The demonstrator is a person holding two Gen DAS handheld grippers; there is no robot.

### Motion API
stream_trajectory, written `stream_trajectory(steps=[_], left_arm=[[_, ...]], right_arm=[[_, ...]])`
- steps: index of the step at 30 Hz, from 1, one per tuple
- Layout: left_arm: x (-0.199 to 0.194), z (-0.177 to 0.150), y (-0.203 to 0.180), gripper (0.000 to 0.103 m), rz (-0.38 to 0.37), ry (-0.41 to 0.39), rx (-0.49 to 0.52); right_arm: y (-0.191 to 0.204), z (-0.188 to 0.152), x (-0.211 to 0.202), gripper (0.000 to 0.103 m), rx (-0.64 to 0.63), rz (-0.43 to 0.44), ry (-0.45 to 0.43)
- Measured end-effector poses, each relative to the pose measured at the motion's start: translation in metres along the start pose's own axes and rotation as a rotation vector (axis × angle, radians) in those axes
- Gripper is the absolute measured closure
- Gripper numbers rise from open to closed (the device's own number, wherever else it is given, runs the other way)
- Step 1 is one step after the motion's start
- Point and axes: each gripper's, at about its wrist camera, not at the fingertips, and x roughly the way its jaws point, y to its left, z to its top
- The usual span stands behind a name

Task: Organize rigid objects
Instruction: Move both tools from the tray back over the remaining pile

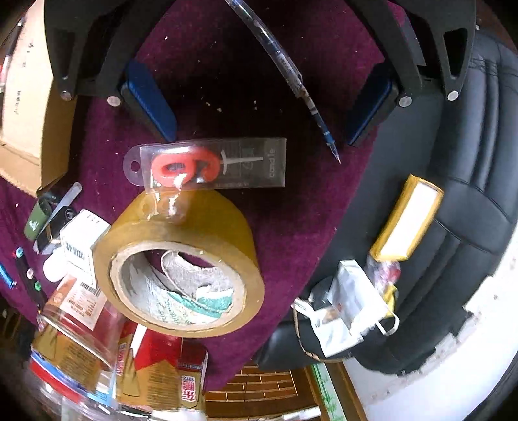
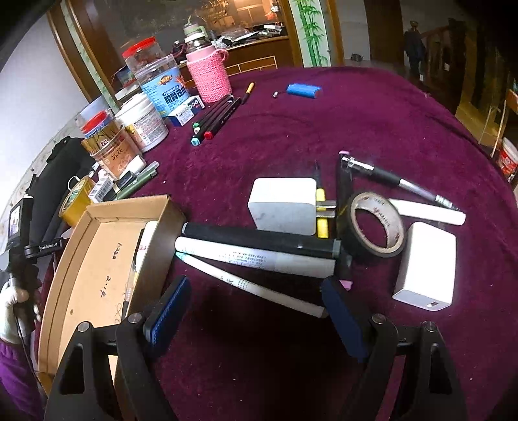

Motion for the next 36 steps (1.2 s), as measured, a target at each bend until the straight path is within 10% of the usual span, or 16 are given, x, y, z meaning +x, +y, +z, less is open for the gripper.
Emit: stream_trajectory(steps=[9,13,18,23,27,36], left_arm=[[-0.099,-0.066,0.043,0.000,-0.141,-0.175,-0.135],[-0.149,-0.083,0.004,0.000,-0.345,-0.285,-0.080],[-0.141,-0.077,-0.077,0.000,-0.542,-0.226,0.016],[-0.083,-0.082,-0.104,0.002,-0.389,-0.073,-0.045],[-0.087,-0.104,-0.112,0.002,-0.173,-0.131,0.026],[-0.084,-0.113,-0.112,0.002,-0.107,-0.113,0.126]], right_arm=[[-0.015,-0.004,-0.023,0.017,-0.014,0.025,-0.060],[-0.027,-0.010,-0.023,0.017,0.031,0.057,-0.055],[-0.039,-0.022,-0.037,0.017,0.055,0.077,-0.062],[-0.062,-0.029,-0.062,0.017,0.078,0.069,-0.105],[-0.079,-0.032,-0.073,0.014,0.085,0.052,-0.140],[-0.113,-0.037,-0.079,0.014,0.151,0.073,-0.140]])
